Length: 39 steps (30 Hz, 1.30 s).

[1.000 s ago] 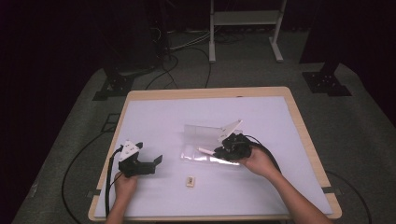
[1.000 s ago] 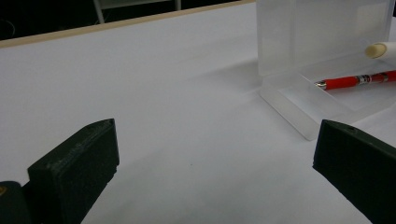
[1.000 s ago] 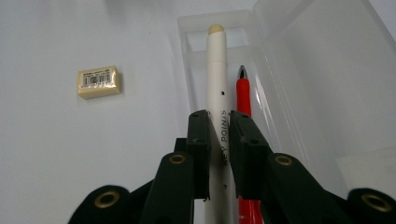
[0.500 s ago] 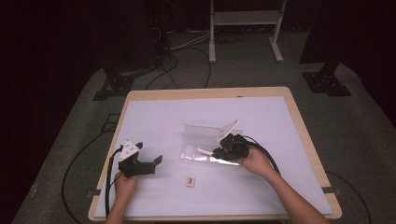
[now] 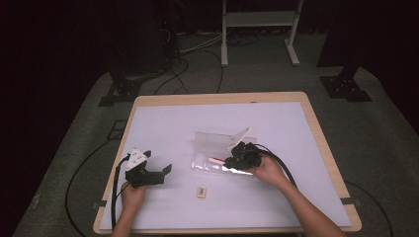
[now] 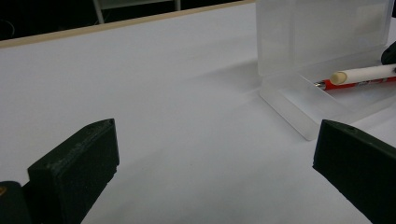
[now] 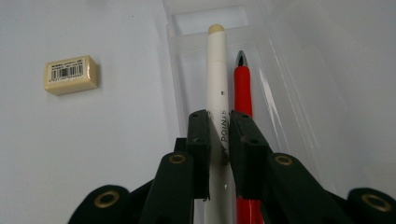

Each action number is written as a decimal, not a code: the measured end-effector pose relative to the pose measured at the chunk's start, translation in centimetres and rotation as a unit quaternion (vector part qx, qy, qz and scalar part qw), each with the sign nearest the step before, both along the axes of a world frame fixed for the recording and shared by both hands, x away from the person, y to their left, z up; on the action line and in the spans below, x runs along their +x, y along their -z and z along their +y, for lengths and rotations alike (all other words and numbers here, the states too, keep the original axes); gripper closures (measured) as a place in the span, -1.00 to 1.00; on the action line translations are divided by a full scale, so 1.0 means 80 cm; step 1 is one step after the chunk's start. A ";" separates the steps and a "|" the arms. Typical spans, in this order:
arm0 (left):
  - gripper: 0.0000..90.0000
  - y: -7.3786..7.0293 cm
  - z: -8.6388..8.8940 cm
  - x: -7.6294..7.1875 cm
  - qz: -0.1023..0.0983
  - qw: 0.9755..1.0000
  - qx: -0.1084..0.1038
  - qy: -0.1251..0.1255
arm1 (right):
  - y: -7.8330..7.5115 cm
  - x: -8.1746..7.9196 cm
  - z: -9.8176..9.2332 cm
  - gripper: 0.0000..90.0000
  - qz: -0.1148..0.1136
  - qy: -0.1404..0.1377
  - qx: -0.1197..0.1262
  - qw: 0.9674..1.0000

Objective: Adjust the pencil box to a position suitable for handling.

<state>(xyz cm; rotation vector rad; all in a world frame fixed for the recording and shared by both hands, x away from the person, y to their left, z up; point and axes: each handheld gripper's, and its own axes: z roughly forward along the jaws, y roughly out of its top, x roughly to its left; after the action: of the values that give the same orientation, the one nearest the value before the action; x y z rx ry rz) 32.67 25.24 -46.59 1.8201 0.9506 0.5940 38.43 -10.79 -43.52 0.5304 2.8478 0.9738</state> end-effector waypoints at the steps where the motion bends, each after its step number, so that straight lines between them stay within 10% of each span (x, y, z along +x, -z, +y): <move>1: -1.00 0.000 0.000 0.000 0.000 1.000 0.000 0.000 | 0.001 0.001 0.000 0.74 0.002 -0.001 0.000 1.000; 39: -1.00 0.000 0.000 0.000 -0.001 1.000 0.000 0.001 | 0.023 0.008 0.005 0.72 0.020 0.001 -0.012 1.000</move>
<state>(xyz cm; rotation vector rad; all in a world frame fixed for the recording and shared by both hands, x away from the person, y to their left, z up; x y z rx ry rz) 32.65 25.23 -46.59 1.8195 0.9480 0.5938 39.07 -10.40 -45.35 0.5577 2.8895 0.9393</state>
